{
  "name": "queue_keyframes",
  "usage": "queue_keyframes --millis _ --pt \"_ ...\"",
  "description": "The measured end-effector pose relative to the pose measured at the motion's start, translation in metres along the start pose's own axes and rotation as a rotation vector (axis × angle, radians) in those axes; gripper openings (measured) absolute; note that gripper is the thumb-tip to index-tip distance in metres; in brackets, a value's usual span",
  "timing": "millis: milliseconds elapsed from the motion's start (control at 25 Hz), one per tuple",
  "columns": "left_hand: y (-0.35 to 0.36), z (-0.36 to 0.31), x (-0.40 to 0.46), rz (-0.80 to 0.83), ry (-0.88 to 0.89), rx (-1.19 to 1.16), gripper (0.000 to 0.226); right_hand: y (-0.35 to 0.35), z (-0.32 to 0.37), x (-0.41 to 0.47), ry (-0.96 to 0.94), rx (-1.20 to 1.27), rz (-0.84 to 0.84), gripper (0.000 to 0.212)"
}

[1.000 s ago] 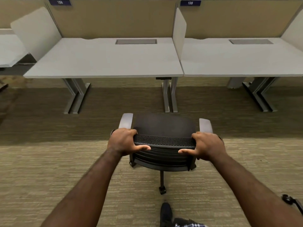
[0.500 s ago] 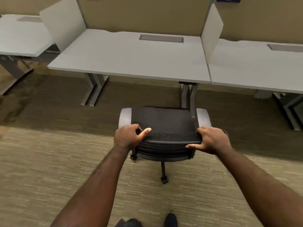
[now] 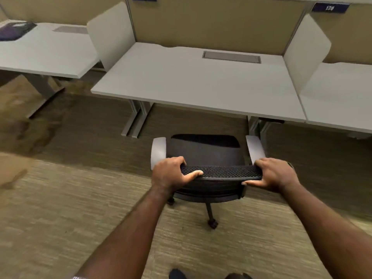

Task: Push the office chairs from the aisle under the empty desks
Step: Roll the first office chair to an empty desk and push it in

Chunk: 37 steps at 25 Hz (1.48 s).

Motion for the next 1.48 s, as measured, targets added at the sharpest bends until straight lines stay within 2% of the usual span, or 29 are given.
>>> queue_keyframes --millis 240,400,600,840,1080,1480 --pt "-0.013 0.080 0.039 -0.085 -0.008 0.025 0.082 -0.007 0.054 0.079 -0.031 0.005 -0.031 0.092" --pt "-0.017 0.129 0.079 -0.087 0.007 0.056 0.084 -0.014 0.083 0.135 -0.042 0.008 -0.038 0.092" --pt "-0.022 0.190 0.126 -0.119 0.023 0.077 0.076 -0.018 0.119 0.203 -0.032 0.054 -0.022 0.091" --pt "-0.023 0.267 0.183 -0.077 -0.011 0.058 0.068 -0.020 0.159 0.284 -0.012 0.121 -0.005 0.092" --pt "-0.027 0.330 0.237 -0.057 0.034 0.038 0.062 -0.023 0.194 0.348 0.024 0.159 -0.016 0.089" --pt "-0.027 0.417 0.297 0.029 0.119 -0.038 0.060 -0.031 0.257 0.394 0.125 0.153 -0.016 0.097"
Point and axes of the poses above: each hand's wrist, its own x-axis towards the middle knuckle, its own y-axis out of the palm, z = x × y, the point moved 6 cm from there along x, towards the middle knuckle, and after that the axes turned 4 degrees about x, right-handed, at the moved point
